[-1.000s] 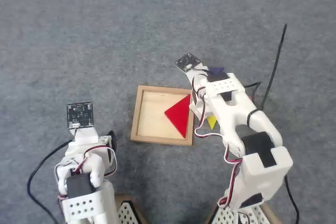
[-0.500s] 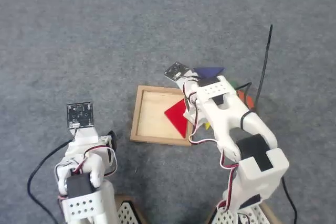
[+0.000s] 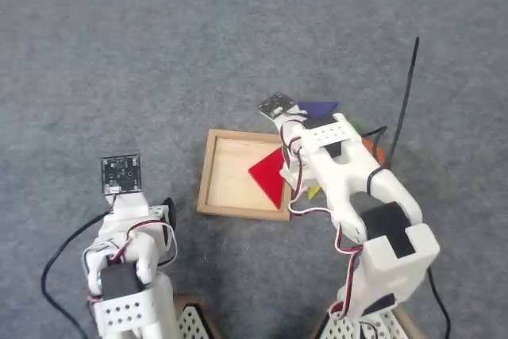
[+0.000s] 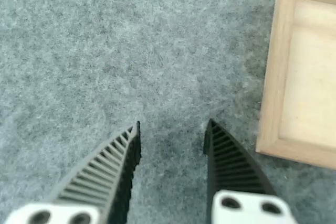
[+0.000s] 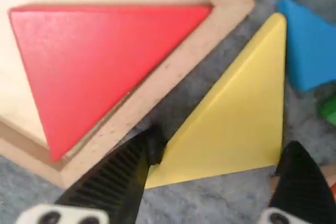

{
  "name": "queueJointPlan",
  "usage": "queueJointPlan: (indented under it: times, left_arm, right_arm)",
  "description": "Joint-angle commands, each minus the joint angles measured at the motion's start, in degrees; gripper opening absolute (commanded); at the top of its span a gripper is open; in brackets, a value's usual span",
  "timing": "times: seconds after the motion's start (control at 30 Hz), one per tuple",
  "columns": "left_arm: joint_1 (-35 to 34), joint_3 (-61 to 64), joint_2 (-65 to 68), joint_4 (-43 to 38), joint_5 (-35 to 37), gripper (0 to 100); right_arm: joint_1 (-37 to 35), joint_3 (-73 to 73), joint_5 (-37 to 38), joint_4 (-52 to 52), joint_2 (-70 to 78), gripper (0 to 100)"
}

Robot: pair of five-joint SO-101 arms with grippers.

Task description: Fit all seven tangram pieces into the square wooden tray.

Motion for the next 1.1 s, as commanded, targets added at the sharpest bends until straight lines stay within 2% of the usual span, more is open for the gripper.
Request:
queueJointPlan:
  times: [0.0,0.53,0.7,1.07]
  left_arm:
    - [0.09,-0.57,-1.14,0.18,-0.26,19]
    - [0.09,-0.57,-1.14,0.18,-0.26,19]
    - [0.09,-0.57,-1.14,0.18,-0.26,19]
    - [0.09,-0.57,-1.14,0.18,-0.26,19]
  right_arm:
    - [0.66,1.85,-1.58,2.07,-0.75,35.4]
    - [0.57,3.08,-4.48,4.09,-0.75,34.8]
    - [0.31,2.99,-5.27,4.0,-1.63,27.6]
    - [0.13,5.8,-5.27,4.7,-11.65,30.3]
